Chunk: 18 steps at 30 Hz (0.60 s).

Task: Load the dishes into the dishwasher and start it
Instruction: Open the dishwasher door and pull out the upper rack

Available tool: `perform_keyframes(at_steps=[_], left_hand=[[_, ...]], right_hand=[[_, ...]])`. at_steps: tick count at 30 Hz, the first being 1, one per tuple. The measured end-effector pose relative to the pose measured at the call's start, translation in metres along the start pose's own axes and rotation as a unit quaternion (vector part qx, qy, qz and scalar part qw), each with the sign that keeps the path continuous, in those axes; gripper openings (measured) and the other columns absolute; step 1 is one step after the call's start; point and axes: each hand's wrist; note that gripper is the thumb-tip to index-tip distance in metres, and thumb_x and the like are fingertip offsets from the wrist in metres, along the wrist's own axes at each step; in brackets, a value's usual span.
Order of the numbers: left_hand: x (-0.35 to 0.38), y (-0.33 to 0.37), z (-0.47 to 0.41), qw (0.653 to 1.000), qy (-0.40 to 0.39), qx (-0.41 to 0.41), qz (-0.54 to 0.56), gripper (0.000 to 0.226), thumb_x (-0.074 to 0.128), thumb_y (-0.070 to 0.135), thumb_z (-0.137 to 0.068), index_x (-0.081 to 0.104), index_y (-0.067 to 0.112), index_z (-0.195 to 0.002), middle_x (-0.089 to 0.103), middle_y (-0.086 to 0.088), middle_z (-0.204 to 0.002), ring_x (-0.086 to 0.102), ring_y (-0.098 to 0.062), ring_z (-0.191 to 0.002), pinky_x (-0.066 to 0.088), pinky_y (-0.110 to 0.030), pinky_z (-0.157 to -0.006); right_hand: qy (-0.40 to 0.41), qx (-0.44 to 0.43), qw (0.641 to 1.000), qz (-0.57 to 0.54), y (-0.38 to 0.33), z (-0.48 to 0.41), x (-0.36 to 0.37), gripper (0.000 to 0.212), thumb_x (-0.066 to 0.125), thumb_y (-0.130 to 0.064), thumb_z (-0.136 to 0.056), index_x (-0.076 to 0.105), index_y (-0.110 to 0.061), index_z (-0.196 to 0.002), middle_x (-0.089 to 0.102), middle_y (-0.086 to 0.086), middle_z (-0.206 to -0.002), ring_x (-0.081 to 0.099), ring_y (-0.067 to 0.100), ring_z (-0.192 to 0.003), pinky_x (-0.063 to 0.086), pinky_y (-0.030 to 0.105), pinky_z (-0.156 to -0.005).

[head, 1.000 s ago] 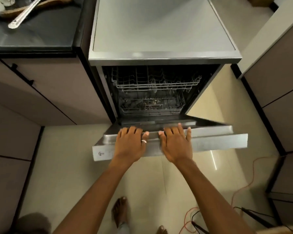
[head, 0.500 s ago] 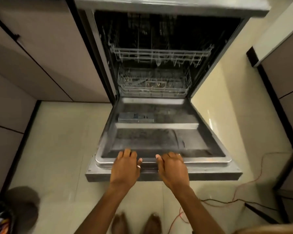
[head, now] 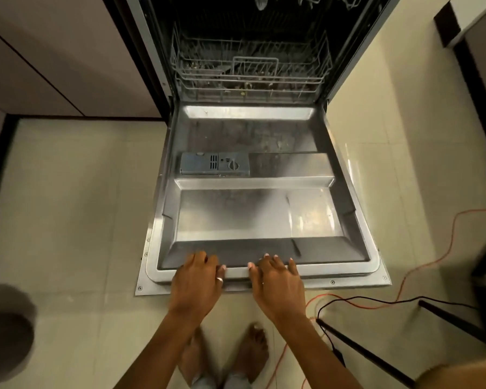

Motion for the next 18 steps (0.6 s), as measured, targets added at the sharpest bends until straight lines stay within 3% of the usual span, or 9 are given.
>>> perform_keyframes(at_steps=[9, 14, 18], left_hand=[[0.067, -0.017, -0.021, 0.998, -0.048, 0.015, -0.024, 0.031, 0.046, 0.045, -0.1, 0.065, 0.022, -0.107, 0.063, 0.0, -0.108, 0.062, -0.019, -0.1, 0.055, -0.032, -0.077], [0.09, -0.025, -0.03, 0.998, -0.061, 0.027, -0.018, 0.027, 0.047, 0.043, -0.1, 0.064, 0.023, -0.108, 0.062, 0.003, -0.109, 0.061, -0.017, -0.102, 0.052, -0.03, -0.077], [0.109, -0.032, -0.032, 0.994, -0.104, 0.023, -0.019, 0.012, 0.077, 0.031, -0.081, 0.069, 0.022, -0.083, 0.063, 0.002, -0.086, 0.066, -0.022, -0.076, 0.052, -0.032, -0.054]], right_hand=[[-0.033, 0.034, 0.999, 0.022, 0.012, -0.017, 0.066, 0.057, 0.027, -0.05, -0.101, 0.073, -0.017, -0.092, 0.072, 0.002, -0.084, 0.071, 0.021, -0.073, 0.059, 0.043, -0.085], [-0.055, 0.019, 0.998, 0.02, 0.02, -0.024, 0.099, 0.069, 0.015, -0.053, -0.101, 0.073, -0.017, -0.105, 0.072, 0.005, -0.106, 0.07, 0.024, -0.097, 0.05, 0.048, -0.101], [-0.058, 0.008, 0.998, 0.017, 0.028, -0.029, 0.121, 0.065, 0.02, -0.052, -0.101, 0.074, -0.017, -0.106, 0.071, 0.005, -0.107, 0.069, 0.025, -0.098, 0.053, 0.047, -0.096]])
Point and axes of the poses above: each hand's wrist, its own z-axis away from the middle knuckle, its own x-axis out of the palm, y = z × x
